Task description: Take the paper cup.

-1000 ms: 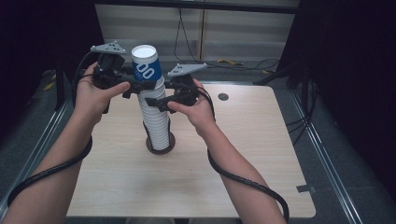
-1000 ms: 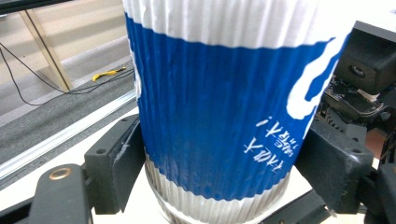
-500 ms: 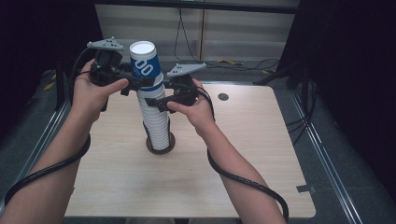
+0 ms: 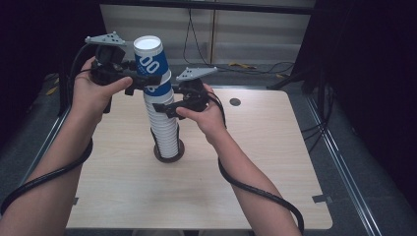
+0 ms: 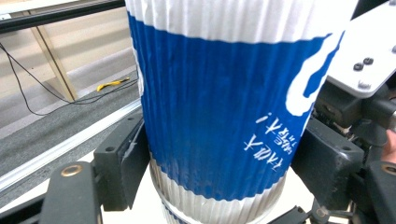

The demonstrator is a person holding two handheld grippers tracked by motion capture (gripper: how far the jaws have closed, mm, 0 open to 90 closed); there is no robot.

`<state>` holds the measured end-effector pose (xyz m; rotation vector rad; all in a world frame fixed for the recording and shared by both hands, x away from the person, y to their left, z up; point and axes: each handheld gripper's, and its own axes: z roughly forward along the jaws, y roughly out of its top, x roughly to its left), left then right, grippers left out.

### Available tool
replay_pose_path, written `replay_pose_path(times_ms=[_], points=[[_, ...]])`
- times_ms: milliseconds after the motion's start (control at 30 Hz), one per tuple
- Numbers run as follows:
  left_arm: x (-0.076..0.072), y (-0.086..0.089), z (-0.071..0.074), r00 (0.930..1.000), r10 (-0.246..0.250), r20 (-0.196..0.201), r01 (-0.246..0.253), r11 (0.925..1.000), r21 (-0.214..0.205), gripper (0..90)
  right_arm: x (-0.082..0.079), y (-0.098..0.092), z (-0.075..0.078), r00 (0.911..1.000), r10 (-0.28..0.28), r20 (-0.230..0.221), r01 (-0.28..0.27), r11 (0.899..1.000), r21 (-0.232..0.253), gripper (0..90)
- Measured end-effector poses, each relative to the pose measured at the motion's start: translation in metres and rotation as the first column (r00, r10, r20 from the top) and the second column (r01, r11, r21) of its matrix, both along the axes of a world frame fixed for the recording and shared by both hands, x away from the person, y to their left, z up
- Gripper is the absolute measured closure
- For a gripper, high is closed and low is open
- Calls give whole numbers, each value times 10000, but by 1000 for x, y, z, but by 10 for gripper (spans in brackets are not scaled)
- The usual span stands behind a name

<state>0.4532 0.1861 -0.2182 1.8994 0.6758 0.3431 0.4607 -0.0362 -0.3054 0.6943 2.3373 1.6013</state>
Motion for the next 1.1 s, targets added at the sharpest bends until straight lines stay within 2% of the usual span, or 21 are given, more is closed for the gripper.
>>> replay_pose_path(times_ms=[133, 400, 600, 767, 900, 1000, 1100], points=[[-1, 0, 3, 10000, 52, 44, -52, 9999, 90, 249, 0, 0, 0, 10000, 0, 16, 0, 10000, -10, 142], [-3, 2, 8, 9999, 114, -94, -115, 9999, -18, 249, 0, 0, 0, 10000, -13, 15, 13, 10000, -10, 141], [-5, 3, 14, 9999, 157, 50, -156, 9999, -55, 249, -1, 1, 0, 10000, -83, -10, 83, 10000, 44, 141], [-6, 2, 17, 9999, 113, 93, -113, 9999, 92, 249, -2, 0, 1, 10000, -75, -43, 74, 10000, -18, 141], [-8, 2, 19, 9998, 131, 179, -131, 9999, -13, 249, -2, 0, 1, 10000, -79, -31, 78, 10000, -42, 141], [-10, 2, 20, 9996, 129, 255, -132, 9999, 109, 249, -2, -1, 0, 10000, -53, 5, 53, 10000, -34, 141], [-9, 3, 22, 9998, 105, 181, -104, 9999, -106, 249, -3, -1, 0, 10000, -53, 4, 53, 10000, -16, 141]])
